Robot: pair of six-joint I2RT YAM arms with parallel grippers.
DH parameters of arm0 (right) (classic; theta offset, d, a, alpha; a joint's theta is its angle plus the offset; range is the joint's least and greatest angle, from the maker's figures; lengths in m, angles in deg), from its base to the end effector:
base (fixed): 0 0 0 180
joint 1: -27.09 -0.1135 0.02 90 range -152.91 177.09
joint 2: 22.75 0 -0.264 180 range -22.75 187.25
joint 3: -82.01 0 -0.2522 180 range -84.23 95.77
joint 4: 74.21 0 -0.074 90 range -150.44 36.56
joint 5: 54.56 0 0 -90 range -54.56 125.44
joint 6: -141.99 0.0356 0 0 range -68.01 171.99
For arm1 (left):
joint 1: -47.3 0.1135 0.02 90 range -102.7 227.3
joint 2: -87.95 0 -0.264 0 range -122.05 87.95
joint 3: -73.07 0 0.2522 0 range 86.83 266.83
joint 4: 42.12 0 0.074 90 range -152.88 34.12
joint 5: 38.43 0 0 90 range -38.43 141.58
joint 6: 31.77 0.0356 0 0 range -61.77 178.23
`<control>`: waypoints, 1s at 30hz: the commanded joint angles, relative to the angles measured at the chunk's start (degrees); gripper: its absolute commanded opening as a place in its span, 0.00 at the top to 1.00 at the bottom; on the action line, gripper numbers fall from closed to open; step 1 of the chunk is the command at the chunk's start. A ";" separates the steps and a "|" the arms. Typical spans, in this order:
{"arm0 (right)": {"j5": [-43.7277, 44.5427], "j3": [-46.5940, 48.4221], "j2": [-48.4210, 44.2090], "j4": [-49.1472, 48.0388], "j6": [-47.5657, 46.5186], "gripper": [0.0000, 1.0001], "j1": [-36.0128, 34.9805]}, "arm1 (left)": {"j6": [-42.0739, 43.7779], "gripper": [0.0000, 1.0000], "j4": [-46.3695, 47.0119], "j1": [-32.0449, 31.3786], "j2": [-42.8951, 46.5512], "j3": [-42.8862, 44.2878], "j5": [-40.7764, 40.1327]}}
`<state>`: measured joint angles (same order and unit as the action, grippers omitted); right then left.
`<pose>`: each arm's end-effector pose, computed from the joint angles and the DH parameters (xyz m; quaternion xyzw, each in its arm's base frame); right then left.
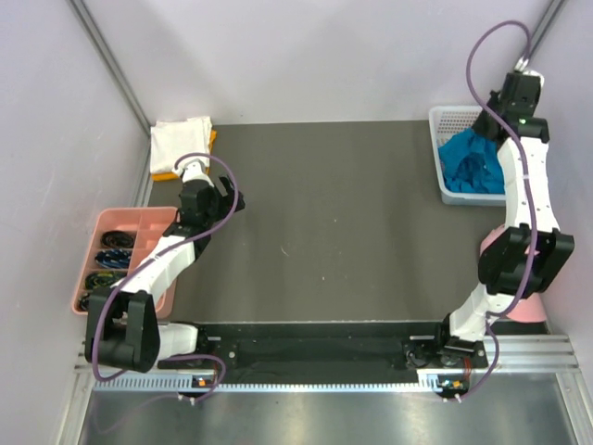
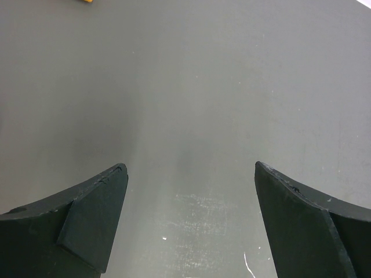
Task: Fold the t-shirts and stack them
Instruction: Grab crumpled tshirt from bin with the right arm
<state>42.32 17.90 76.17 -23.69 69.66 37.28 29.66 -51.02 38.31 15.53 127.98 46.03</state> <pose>0.3863 -0.0738 0.3875 0.2393 0.8468 -0.0220 0.4745 0.2759 -0.0402 0.2406 -0.1694 0.8323 -0.1305 0.5115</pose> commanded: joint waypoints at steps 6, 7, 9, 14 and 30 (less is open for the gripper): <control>-6.61 17.47 -6.28 -3.00 -1.76 1.00 0.35 | -0.34 0.06 1.55 -0.06 -0.70 1.57 0.88; -6.61 18.71 -5.84 -3.09 -2.20 1.00 0.35 | -0.43 0.06 1.55 -0.06 -0.88 1.57 1.14; -8.71 20.99 -5.57 -3.79 -2.73 1.00 0.35 | -0.34 0.07 1.55 -0.06 -0.96 1.66 1.41; -15.91 22.06 -5.93 -9.75 -2.64 1.00 -0.26 | -0.78 0.07 1.55 -0.06 -0.97 1.66 1.76; -38.42 31.55 -6.62 -19.70 7.81 1.00 -8.34 | -1.66 0.07 1.11 -0.15 0.09 1.04 2.64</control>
<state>9.99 47.05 73.09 -35.95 73.01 31.82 28.52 -51.00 38.31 14.54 127.98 47.74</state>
